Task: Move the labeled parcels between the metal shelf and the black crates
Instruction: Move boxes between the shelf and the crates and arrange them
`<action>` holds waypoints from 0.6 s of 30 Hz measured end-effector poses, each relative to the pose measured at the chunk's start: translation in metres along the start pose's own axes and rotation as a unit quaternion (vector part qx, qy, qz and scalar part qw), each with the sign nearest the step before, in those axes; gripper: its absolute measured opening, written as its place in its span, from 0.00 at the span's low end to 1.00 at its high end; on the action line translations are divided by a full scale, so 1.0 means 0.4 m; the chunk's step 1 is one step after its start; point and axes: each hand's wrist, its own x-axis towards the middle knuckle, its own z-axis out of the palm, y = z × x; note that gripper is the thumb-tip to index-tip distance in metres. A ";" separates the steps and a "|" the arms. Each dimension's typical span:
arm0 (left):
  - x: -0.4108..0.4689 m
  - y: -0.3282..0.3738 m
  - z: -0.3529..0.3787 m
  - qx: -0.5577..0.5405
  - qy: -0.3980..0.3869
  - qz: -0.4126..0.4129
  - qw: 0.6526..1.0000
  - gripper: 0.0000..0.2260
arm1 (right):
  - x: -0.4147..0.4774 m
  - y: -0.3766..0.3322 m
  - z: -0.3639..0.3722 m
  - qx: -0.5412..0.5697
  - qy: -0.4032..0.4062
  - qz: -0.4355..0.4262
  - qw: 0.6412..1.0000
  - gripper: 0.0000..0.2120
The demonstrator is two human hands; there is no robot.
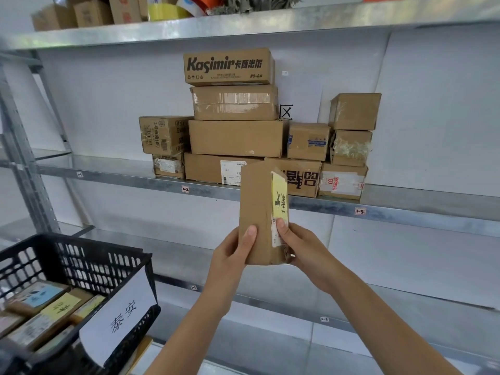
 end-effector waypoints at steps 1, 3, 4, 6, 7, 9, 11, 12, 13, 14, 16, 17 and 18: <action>0.005 0.003 -0.009 0.008 0.004 0.014 1.000 0.14 | 0.005 -0.002 0.002 0.000 0.015 -0.011 1.000 0.30; 0.014 0.006 -0.028 0.019 0.022 0.044 0.999 0.14 | 0.017 -0.004 0.003 -0.008 0.037 -0.027 0.999 0.32; 0.019 0.005 -0.039 0.025 0.028 0.059 0.998 0.15 | 0.021 -0.004 0.005 -0.013 0.039 -0.032 0.999 0.33; 0.026 0.000 -0.063 0.044 0.035 0.075 0.996 0.17 | 0.029 0.002 0.010 -0.019 0.034 -0.033 0.999 0.30; 0.029 -0.005 -0.076 0.055 0.037 0.077 0.995 0.18 | 0.032 0.009 0.014 -0.019 0.033 -0.032 0.999 0.29; 0.032 -0.018 -0.101 0.071 0.045 0.073 0.994 0.18 | 0.040 0.025 0.026 -0.025 0.036 -0.029 0.999 0.29; 0.026 -0.033 -0.122 0.076 0.049 0.057 0.994 0.16 | 0.049 0.041 0.044 -0.039 0.036 -0.019 0.998 0.30; 0.020 -0.040 -0.130 0.078 0.052 0.046 0.995 0.15 | 0.055 0.049 0.055 -0.047 0.030 -0.013 0.998 0.32; 0.013 -0.047 -0.139 0.079 0.055 0.036 0.995 0.15 | 0.063 0.058 0.068 -0.052 0.021 -0.008 0.998 0.33; 0.005 -0.054 -0.149 0.080 0.060 0.028 0.995 0.16 | 0.072 0.065 0.084 -0.054 0.009 -0.003 0.999 0.34; -0.007 -0.070 -0.177 0.073 0.084 0.008 0.994 0.18 | 0.094 0.077 0.122 -0.059 -0.018 0.002 0.998 0.34; -0.011 -0.076 -0.196 0.068 0.103 -0.002 0.992 0.17 | 0.108 0.082 0.144 -0.062 -0.031 0.005 0.998 0.33; -0.015 -0.080 -0.218 0.066 0.121 -0.009 0.990 0.15 | 0.123 0.087 0.168 -0.064 -0.043 0.009 0.997 0.31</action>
